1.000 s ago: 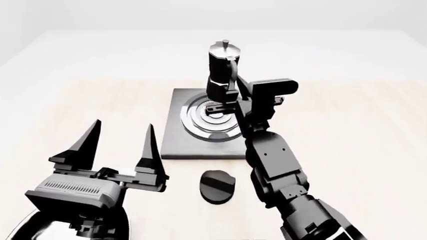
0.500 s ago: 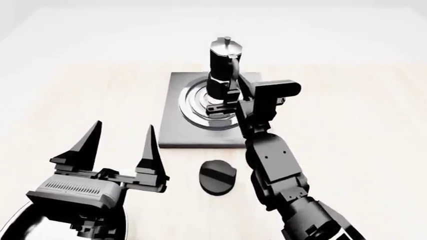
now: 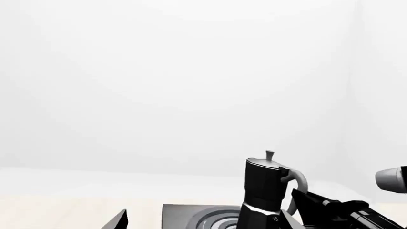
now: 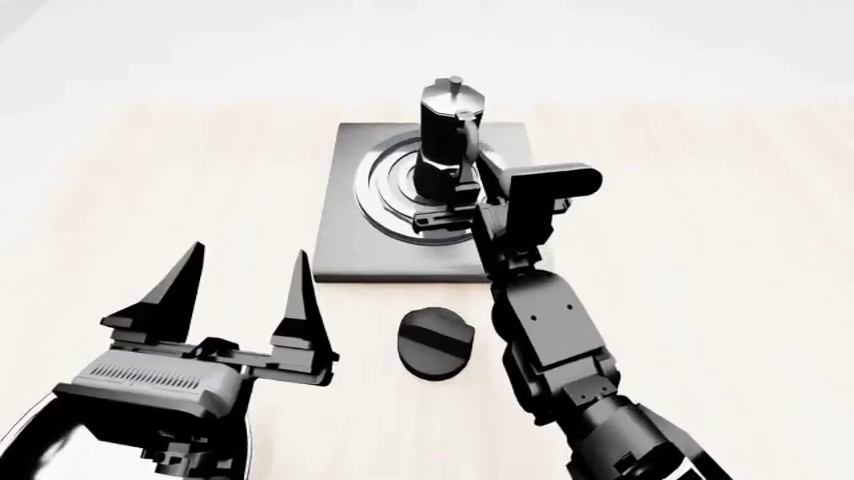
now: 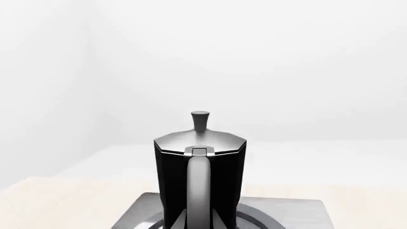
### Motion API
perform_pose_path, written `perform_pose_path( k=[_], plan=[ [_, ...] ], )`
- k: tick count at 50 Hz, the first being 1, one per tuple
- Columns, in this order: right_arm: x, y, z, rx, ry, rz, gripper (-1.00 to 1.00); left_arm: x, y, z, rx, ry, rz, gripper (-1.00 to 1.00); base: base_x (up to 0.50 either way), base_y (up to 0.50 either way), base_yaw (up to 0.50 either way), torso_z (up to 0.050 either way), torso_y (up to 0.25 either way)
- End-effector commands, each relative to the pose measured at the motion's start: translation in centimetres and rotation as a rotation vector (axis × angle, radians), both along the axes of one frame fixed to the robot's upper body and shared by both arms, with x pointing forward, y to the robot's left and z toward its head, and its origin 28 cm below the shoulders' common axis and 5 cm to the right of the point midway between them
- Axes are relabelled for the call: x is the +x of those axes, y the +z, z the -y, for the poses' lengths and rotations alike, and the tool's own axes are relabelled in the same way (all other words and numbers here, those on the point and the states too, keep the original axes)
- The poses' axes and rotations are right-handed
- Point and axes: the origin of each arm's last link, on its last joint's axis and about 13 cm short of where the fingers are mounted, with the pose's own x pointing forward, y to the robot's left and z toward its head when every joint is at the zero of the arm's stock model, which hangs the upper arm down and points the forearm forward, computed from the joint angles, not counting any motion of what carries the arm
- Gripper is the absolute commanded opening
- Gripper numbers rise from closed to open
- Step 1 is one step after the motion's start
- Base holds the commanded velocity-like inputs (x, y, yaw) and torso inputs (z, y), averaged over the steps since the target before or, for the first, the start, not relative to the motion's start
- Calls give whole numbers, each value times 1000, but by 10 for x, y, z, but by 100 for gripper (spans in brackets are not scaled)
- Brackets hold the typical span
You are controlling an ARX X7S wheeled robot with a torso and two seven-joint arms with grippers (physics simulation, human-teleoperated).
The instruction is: Turn on the stove and put the moka pot on it.
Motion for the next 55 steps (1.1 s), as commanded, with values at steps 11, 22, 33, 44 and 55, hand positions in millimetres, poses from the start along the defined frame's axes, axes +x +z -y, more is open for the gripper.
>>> perform_pose_path(
  k=[11,22,33,44,55],
  plan=[
    [2,2,-2,-24,-2,21,-100,1,-1,0,-14,-6,7,100,0,0,0,0,0],
    [2,-6,-2,-25,-8,7,-100,1,-2,0,-16,-6,7,100,0,0,0,0,0],
    [4,-5,-1,-21,-26,-14,100,0,-2,0,-16,-6,5,100,0,0,0,0,0],
    [3,-6,-1,-15,-27,-19,100,1,-3,0,-19,-7,4,100,0,0,0,0,0],
    [0,-1,2,-25,-16,11,100,-1,-3,0,-22,-5,5,100,0,0,0,0,0]
  ],
)
